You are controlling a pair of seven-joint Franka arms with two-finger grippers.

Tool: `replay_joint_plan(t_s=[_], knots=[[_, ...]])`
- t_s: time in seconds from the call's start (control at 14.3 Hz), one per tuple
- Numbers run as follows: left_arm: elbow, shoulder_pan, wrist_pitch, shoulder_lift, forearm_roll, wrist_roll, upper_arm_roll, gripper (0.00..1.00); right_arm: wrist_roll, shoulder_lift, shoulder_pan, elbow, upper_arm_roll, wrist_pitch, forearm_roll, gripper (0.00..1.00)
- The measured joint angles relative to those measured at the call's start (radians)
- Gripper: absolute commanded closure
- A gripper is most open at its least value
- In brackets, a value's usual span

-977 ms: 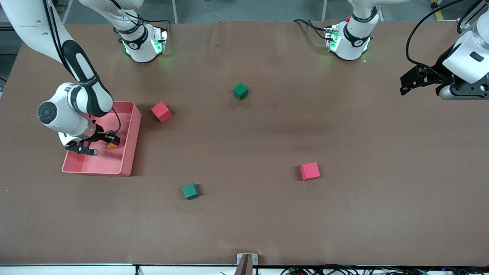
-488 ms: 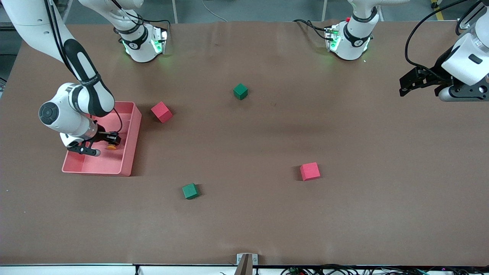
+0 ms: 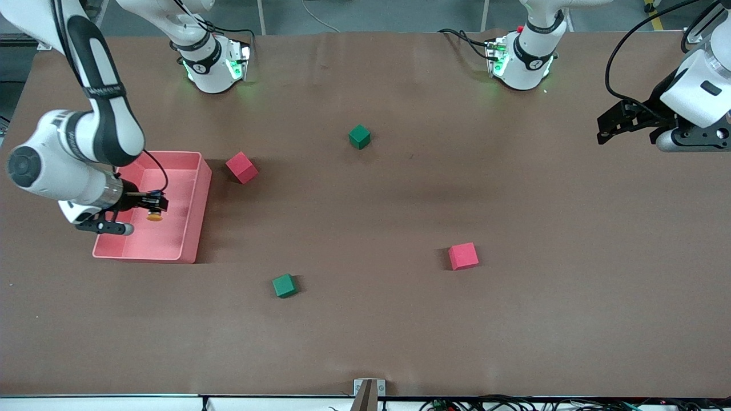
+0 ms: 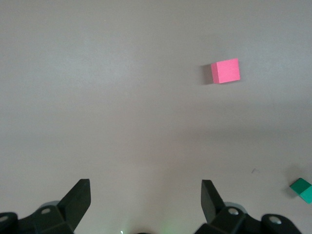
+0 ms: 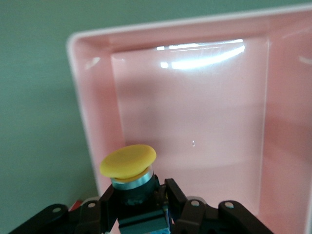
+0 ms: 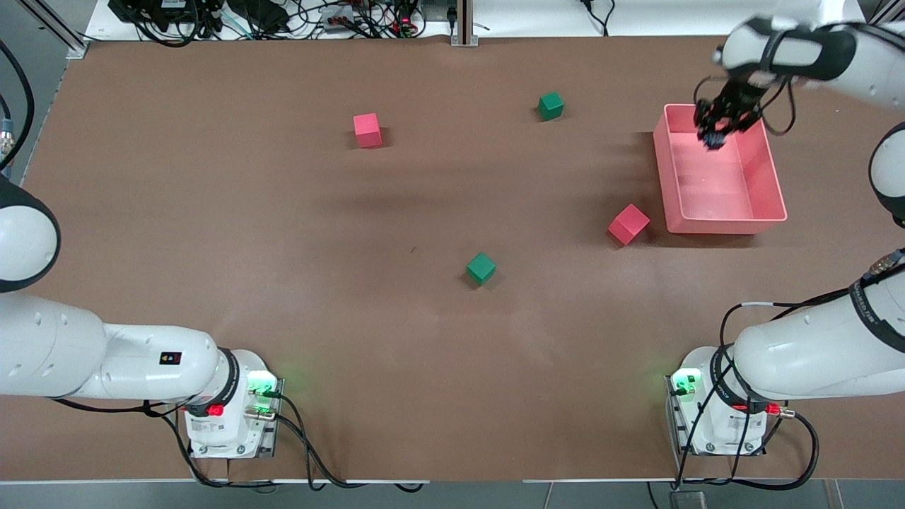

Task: Place and upright button with both arms
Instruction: 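Lift the button out of the tray and carry it to mid-table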

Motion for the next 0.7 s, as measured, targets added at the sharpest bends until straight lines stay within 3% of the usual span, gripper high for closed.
replay_joint_plan(t_s=[0.21,0.35,0.7], knots=[[0.000,0.000,0.002,0.000,0.000,0.004,0.000,0.00,0.086,-0.006,0.070,0.193,0.002,-0.229,-0.001,0.95],[0.000,0.000,0.002,0.000,0.000,0.005,0.001,0.00,0.205,0.000,0.172,0.293,0.006,-0.326,-0.001,0.95],[0.001,0.000,0.003,0.000,0.000,0.005,0.001,0.00,0.444,0.128,0.483,0.440,0.014,-0.339,-0.001,0.95]])
